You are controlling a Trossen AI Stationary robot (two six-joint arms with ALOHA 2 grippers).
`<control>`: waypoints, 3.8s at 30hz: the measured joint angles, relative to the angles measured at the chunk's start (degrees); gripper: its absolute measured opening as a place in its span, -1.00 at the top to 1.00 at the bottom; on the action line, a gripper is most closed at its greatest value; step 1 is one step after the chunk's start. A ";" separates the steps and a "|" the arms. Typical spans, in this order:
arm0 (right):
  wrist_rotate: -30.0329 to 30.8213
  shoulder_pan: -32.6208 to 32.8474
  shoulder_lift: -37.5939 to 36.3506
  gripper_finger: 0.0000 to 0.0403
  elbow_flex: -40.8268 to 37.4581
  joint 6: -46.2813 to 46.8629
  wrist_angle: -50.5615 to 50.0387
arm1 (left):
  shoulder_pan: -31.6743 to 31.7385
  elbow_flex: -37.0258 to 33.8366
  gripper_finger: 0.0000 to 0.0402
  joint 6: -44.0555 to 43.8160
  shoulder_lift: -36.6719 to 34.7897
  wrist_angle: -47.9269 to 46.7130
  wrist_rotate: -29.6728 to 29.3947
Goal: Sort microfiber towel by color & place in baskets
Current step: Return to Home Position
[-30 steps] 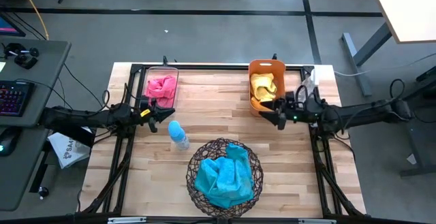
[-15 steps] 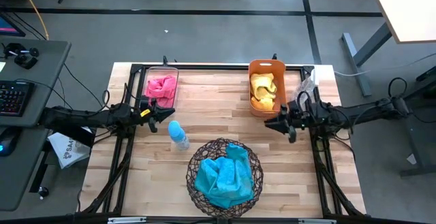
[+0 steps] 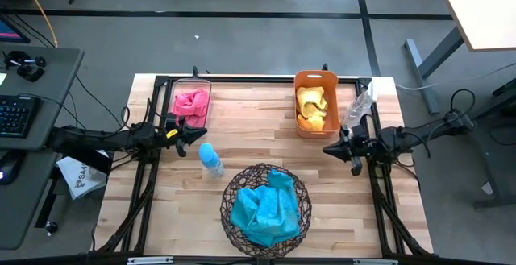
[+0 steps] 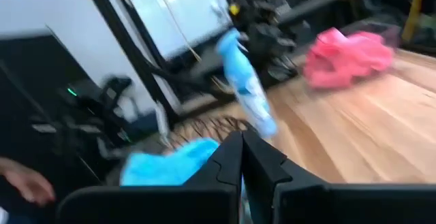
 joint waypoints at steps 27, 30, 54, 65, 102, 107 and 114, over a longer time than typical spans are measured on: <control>-5.60 -10.34 -0.09 1.00 -11.08 -9.54 5.34 | 0.00 0.00 1.00 0.00 0.01 0.02 -0.02; -5.54 -10.34 -0.09 1.00 -11.08 -7.83 0.70 | 0.00 0.00 1.00 0.00 0.01 0.02 -0.02; -5.64 -10.47 -16.19 1.00 -11.06 -2.02 -10.47 | 0.00 0.04 1.00 0.00 -4.07 -3.38 -0.02; -5.71 -10.84 -21.59 1.00 -13.31 -1.99 -1.28 | 0.00 0.07 1.00 0.00 -13.55 -11.66 1.53; -5.84 -10.86 -20.81 1.00 -13.36 -2.00 -3.71 | -3.50 0.04 1.00 0.00 -13.02 -11.53 1.32; -5.80 -10.86 -20.81 1.00 -13.38 -2.02 -3.71 | -3.50 0.04 1.00 0.00 -13.02 -11.52 1.31; -5.67 -10.86 -20.81 1.00 -13.38 -1.99 -3.71 | -3.50 0.04 1.00 0.00 -13.02 -11.52 1.31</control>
